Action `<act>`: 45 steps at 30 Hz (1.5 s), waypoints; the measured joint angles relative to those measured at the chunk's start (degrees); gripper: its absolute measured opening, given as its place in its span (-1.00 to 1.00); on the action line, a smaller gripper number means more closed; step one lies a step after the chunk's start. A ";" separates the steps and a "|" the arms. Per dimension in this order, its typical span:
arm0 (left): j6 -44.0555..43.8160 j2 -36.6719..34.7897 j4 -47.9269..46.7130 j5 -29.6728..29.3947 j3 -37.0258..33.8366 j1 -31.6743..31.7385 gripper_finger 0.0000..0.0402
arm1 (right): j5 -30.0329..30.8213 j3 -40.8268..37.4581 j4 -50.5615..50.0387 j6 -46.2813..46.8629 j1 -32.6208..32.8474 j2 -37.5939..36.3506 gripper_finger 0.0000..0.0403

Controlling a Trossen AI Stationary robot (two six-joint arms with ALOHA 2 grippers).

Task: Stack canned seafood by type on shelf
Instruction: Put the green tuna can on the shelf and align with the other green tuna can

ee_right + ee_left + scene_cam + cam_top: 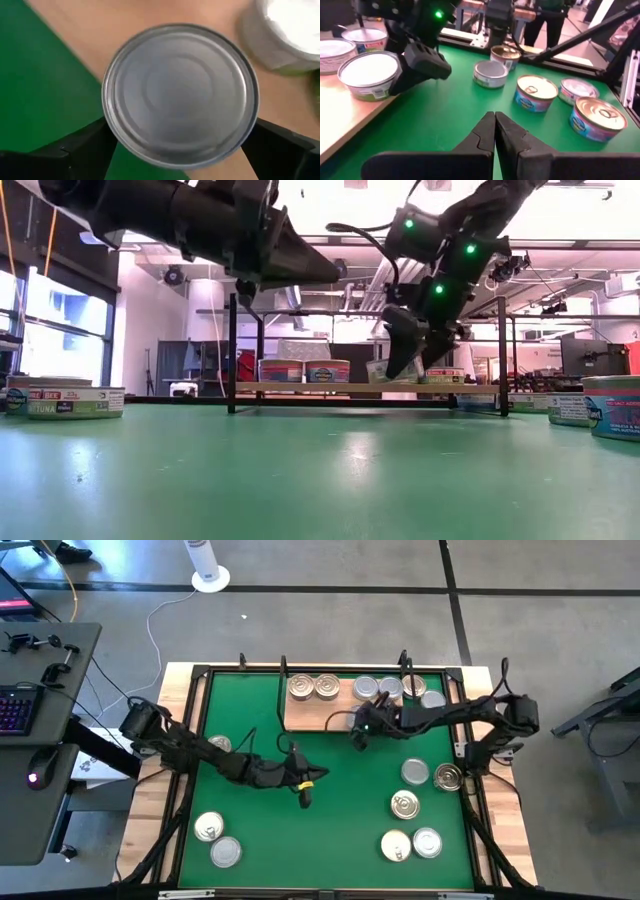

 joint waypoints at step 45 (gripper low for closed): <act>-3.03 0.00 -4.08 -2.95 -0.07 -3.13 -1.00 | -8.96 15.72 -13.60 -11.11 -4.98 5.23 -0.34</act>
